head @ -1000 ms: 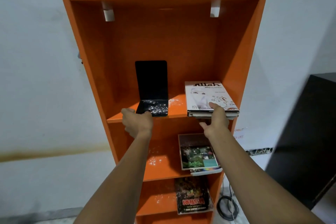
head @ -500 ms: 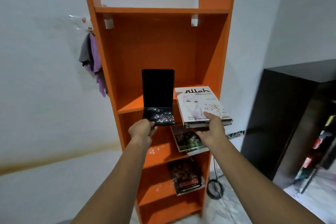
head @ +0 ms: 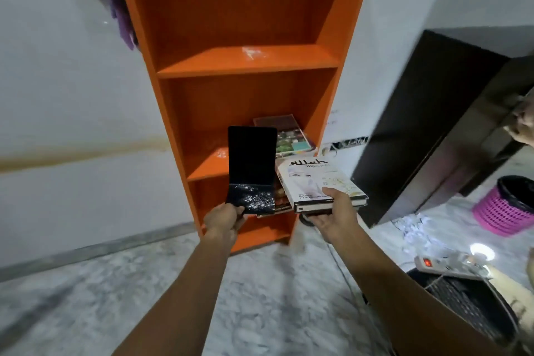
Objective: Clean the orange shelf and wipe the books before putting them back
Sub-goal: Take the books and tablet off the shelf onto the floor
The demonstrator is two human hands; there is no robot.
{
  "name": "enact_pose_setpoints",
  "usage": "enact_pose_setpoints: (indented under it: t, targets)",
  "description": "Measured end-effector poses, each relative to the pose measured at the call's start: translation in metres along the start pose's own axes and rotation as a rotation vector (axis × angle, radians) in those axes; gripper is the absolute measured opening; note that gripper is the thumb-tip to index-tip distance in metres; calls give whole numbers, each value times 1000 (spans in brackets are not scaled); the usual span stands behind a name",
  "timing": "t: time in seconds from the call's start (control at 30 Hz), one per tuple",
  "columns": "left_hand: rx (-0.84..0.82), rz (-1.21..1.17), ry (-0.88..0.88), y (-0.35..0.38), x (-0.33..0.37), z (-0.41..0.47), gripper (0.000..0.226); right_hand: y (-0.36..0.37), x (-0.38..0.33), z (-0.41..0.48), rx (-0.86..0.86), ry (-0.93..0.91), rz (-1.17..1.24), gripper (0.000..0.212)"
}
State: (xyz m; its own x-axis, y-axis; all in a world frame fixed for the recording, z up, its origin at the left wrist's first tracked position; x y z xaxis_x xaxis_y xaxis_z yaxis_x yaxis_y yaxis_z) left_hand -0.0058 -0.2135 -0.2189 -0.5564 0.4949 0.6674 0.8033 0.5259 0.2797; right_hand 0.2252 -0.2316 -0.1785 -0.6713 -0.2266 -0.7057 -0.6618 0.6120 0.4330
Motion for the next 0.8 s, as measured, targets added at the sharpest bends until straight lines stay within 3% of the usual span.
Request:
enact_pose_setpoints:
  t: [0.17,0.23,0.43,0.53,0.8]
  targets:
    - [163,-51,-145,-23,-96,56,20,-65,65,74,104,167,-97,60]
    - [220,-74,-210,-37,-148,100,24,-99,106,120,164,248,-194,52]
    - [422,-112,-354,-100,-342,278,37,-215,282,285,238,430,-433,44]
    - [491,-123,-343,-139,-443,383,37,-274,385,375,252,430,-420,49]
    - [667,-56,-193,-203,-563,517,34,-343,537,491,80,458,-213,53]
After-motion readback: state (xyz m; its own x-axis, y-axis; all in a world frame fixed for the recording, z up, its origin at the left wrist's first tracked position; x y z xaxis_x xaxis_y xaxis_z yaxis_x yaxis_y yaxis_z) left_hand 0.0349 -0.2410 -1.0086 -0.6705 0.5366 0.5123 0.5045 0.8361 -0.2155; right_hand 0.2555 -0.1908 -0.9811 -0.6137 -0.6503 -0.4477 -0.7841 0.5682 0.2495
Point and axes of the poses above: each hand's wrist, its own z-axis towards the middle knuckle, its own y-axis out of the palm, x = y × z, the point moved 3 cm from there along z, towards the middle knuckle, and after that the axes turned 4 degrees about -y, right-handed, at the moved point
